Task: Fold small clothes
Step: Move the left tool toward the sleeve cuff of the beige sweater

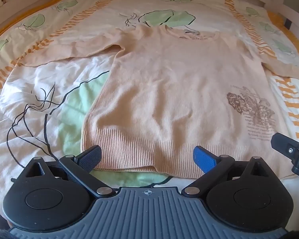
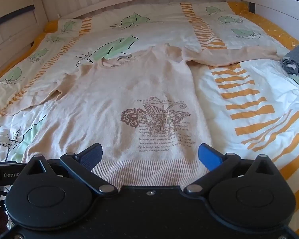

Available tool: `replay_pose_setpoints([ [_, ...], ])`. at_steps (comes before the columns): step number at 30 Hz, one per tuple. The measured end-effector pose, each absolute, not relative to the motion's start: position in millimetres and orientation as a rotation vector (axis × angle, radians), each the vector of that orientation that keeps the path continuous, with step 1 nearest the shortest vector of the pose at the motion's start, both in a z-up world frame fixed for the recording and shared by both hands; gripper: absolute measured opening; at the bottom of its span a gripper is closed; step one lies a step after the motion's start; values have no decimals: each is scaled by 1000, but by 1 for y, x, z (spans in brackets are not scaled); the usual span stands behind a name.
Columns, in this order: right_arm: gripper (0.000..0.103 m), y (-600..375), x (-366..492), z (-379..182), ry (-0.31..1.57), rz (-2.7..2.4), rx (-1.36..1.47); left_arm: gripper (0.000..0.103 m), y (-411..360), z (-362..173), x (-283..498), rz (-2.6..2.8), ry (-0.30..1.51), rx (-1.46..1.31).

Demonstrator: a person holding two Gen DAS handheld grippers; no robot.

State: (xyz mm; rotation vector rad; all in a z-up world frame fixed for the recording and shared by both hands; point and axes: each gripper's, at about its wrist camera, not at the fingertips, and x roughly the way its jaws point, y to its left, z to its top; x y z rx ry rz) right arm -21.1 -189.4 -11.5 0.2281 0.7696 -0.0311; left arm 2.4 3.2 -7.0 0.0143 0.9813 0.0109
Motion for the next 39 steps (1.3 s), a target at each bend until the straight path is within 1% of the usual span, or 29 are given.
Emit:
replay_pose_setpoints([
  [8, 101, -199, -12, -12, 759, -34, 196, 99, 3, -7, 11, 0, 966, 6],
  [10, 95, -205, -5, -12, 757, -36, 174, 99, 3, -6, 16, -4, 954, 7],
  [13, 93, -216, 3, -9, 762, -22, 180, 98, 2, -3, 27, -11, 932, 20],
  [15, 93, -223, 9, -7, 756, -23, 194, 87, 1, -3, 35, -10, 920, 33],
  [19, 93, -236, 23, -5, 757, -31, 194, 87, 8, -1, 55, -27, 922, 34],
  [22, 93, -242, 36, -6, 766, -31, 198, 85, 23, -2, 70, -7, 919, 12],
  [24, 93, -244, 47, -8, 774, -26, 209, 80, 40, -2, 81, -17, 902, -34],
  [29, 93, -240, 73, -15, 803, -3, 219, 80, 104, -3, 119, 22, 873, -221],
  [34, 93, -227, 93, -20, 823, 34, 218, 80, 176, -5, 162, 119, 821, -298],
  [39, 93, -210, 111, -21, 826, 76, 184, 80, 249, -16, 201, 247, 826, -408],
])
